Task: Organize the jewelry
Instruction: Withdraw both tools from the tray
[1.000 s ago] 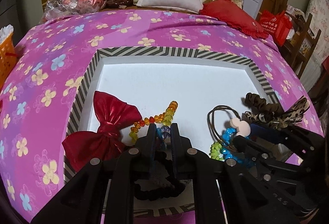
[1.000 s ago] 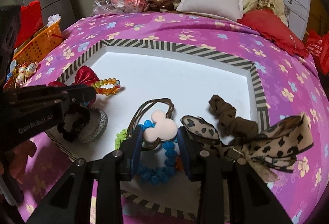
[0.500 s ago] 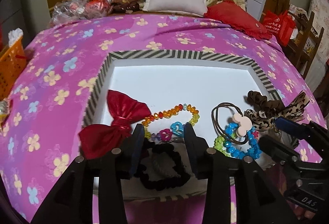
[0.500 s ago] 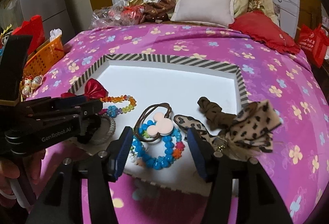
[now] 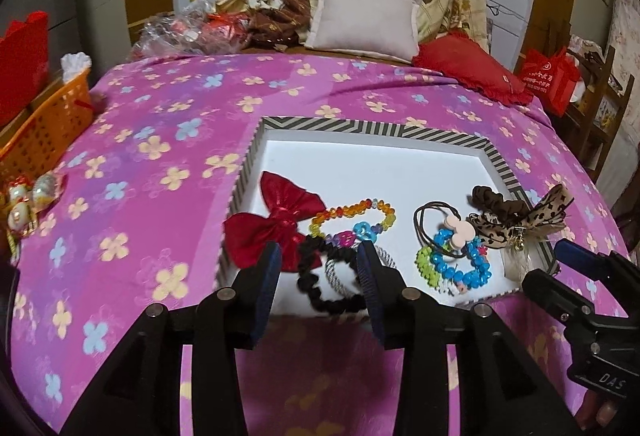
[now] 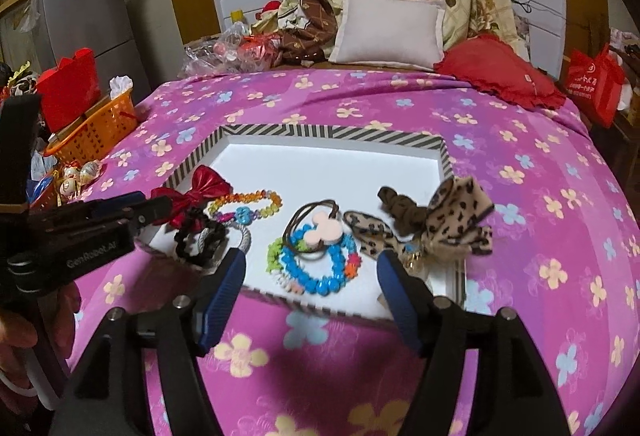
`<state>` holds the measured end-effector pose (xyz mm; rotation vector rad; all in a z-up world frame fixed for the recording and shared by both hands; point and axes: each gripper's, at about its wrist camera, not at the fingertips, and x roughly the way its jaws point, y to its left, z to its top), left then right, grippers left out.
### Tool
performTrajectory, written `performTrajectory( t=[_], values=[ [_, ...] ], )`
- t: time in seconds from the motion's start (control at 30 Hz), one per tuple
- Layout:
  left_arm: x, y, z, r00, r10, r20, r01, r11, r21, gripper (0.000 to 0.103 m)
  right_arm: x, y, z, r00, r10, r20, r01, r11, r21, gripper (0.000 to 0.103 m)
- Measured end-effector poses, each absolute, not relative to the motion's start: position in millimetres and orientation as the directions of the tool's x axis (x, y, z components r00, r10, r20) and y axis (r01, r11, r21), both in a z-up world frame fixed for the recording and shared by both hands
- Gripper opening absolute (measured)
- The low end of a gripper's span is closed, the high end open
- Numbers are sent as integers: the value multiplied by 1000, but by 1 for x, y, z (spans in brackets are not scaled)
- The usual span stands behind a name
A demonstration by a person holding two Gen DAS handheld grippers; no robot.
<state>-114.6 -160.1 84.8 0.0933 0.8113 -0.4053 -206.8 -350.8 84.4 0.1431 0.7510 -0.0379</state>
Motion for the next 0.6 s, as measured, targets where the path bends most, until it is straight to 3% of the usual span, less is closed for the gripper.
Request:
performTrajectory(
  t=[0.43,0.6],
  values=[
    [-152,-149,98,654,-263,-709,364,931,-9,29,-234,-340,87,739,-12,-674,115,987,109,78],
    [-161,-147,102,659,-252,-709,359,933,2,29,-241,-334,94,753,-24,-657,121,987,102,85]
  ],
)
